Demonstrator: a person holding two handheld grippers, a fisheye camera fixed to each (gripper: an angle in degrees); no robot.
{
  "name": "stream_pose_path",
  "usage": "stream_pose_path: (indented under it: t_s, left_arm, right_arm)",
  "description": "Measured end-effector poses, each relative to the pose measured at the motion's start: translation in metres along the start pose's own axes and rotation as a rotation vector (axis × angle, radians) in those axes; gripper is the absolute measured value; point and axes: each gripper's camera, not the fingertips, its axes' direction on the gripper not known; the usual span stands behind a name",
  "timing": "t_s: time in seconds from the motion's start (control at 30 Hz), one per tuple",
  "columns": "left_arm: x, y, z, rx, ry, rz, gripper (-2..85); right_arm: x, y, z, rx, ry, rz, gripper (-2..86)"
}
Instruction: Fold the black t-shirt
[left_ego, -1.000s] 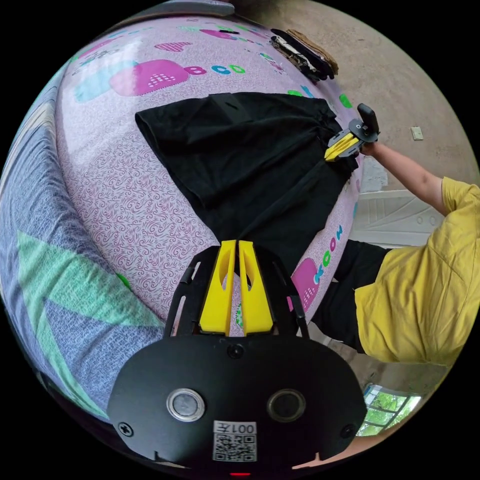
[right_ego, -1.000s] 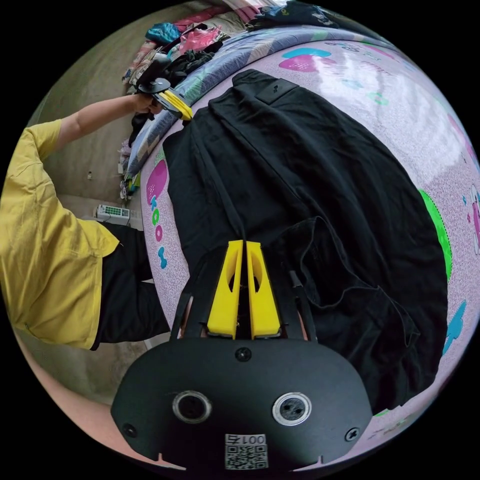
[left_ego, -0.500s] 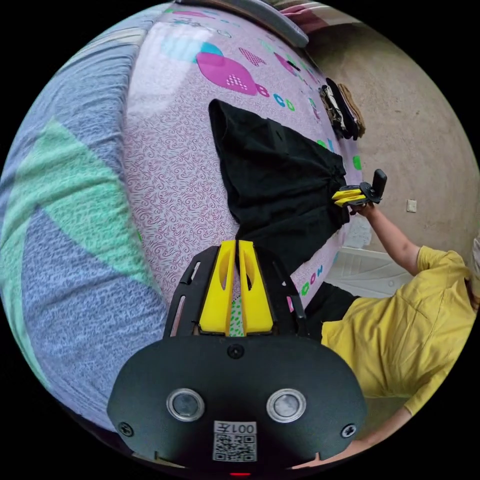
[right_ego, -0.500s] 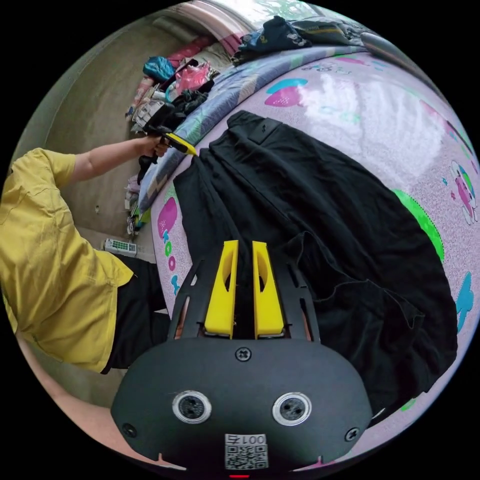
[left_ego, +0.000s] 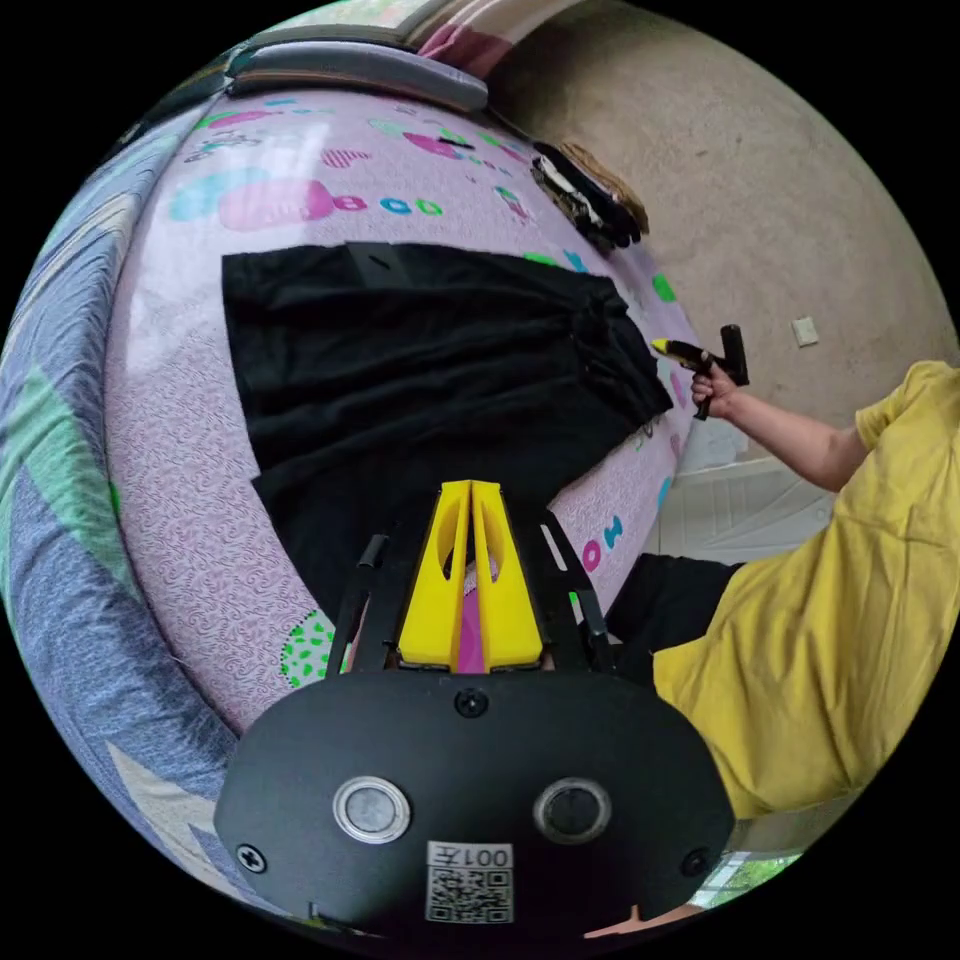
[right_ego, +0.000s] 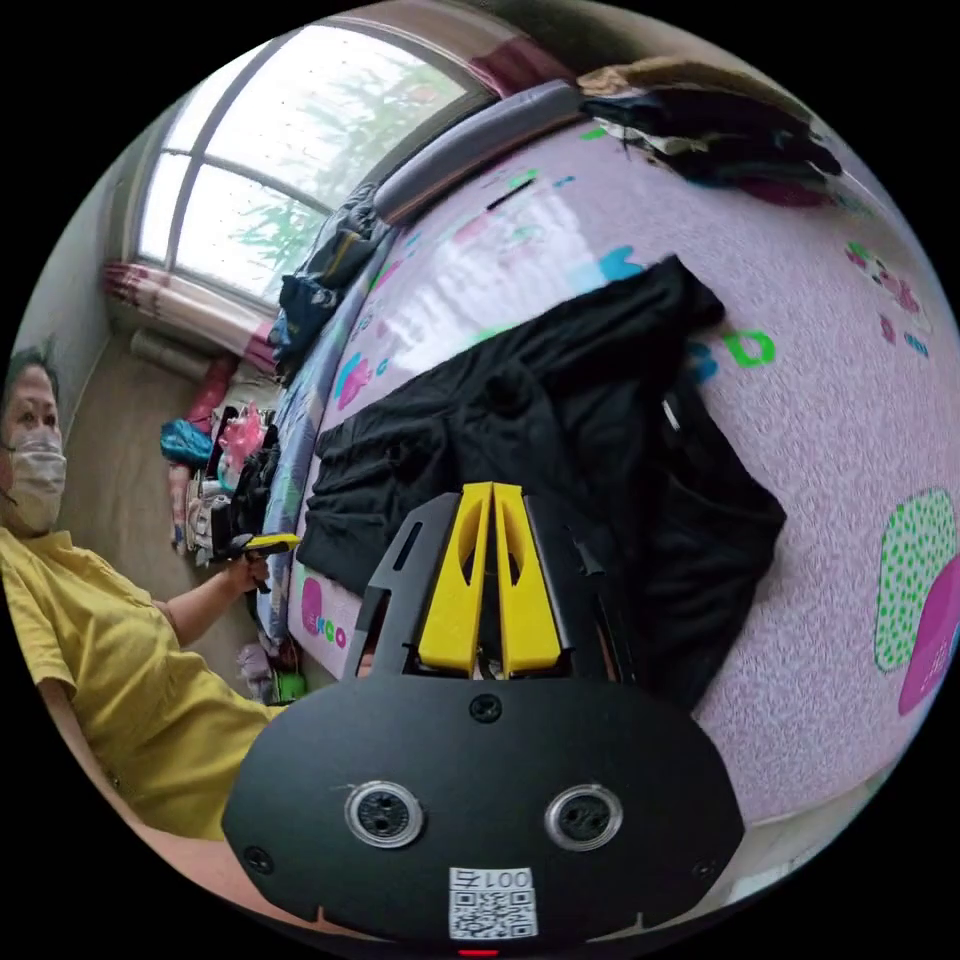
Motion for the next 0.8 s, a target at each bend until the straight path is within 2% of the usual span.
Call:
stream_pose_path:
  t_s: [0.2, 0.4, 0.5, 0.6, 0.8]
  left_arm:
    - [-0.003, 0.005, 0.028, -0.092, -0.043, -0.090, -1.5]
    - [-0.009, 0.011, 0.030, -0.056, 0.036, -0.272, -1.5]
    - [0.011, 0.002, 0.028, -0.051, -0.026, -0.234, -1.4]
    - [0.025, -0.016, 0.020, 0.030, -0.044, -0.211, -1.4]
    - [0.028, -0.079, -0.003, 0.151, -0.180, -0.168, -1.4]
  right_arm:
    - [0.014, 0.006, 0.017, -0.201, 0.073, -0.012, 0.1]
    - [0.028, 0.011, -0.003, -0.161, -0.043, 0.047, 0.2]
    - [0.023, -0.001, -0.027, -0.077, -0.079, -0.018, 0.4]
    - [0.025, -0.028, -0.053, 0.024, -0.088, -0.077, 0.5]
    - [0.023, -0.102, -0.082, 0.063, 0.047, -0.214, 1.0]
